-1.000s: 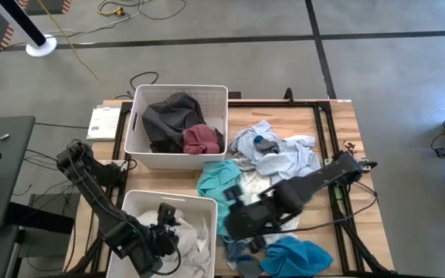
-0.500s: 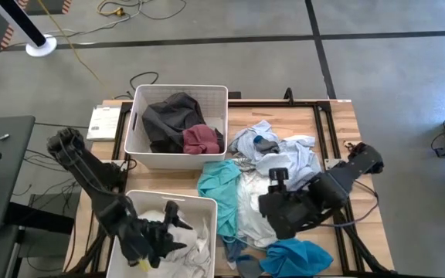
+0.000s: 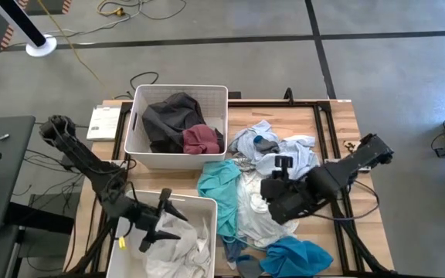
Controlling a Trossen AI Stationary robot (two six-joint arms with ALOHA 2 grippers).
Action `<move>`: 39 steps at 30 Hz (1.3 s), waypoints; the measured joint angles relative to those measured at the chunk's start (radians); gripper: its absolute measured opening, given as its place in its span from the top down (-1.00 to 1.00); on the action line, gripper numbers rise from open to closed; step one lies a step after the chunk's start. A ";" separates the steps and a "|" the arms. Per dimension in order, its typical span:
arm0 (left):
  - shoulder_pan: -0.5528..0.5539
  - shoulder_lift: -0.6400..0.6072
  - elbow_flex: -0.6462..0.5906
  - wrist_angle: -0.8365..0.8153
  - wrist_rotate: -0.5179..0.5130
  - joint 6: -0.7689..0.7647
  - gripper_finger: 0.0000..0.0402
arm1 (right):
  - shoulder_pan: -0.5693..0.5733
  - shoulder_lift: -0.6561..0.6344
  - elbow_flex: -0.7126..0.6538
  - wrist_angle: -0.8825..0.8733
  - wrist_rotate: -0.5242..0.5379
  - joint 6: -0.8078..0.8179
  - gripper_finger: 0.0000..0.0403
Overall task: Sort clothes
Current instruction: Put the light blue shorts into the top white laundry bin
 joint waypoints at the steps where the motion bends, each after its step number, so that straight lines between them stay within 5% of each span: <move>1: 0.006 -0.001 -0.021 0.041 0.025 0.006 -0.24 | -0.014 -0.010 -0.033 0.035 -0.001 -0.014 0.14; 7: 0.021 -0.003 -0.049 0.128 0.144 0.050 -0.24 | -0.106 -0.037 -0.219 0.328 -0.065 -0.173 -0.08; 16: 0.022 -0.003 -0.050 0.131 0.168 0.106 -0.24 | -0.180 0.047 -0.441 0.688 -0.084 -0.505 -0.20; 34: 0.022 -0.002 -0.050 0.085 0.160 0.086 -0.24 | -0.211 0.250 -0.472 1.025 -0.119 -1.031 -0.21; 39: 0.022 -0.002 -0.050 0.085 0.158 0.053 -0.24 | -0.252 0.296 -0.471 1.024 -0.167 -0.986 -0.21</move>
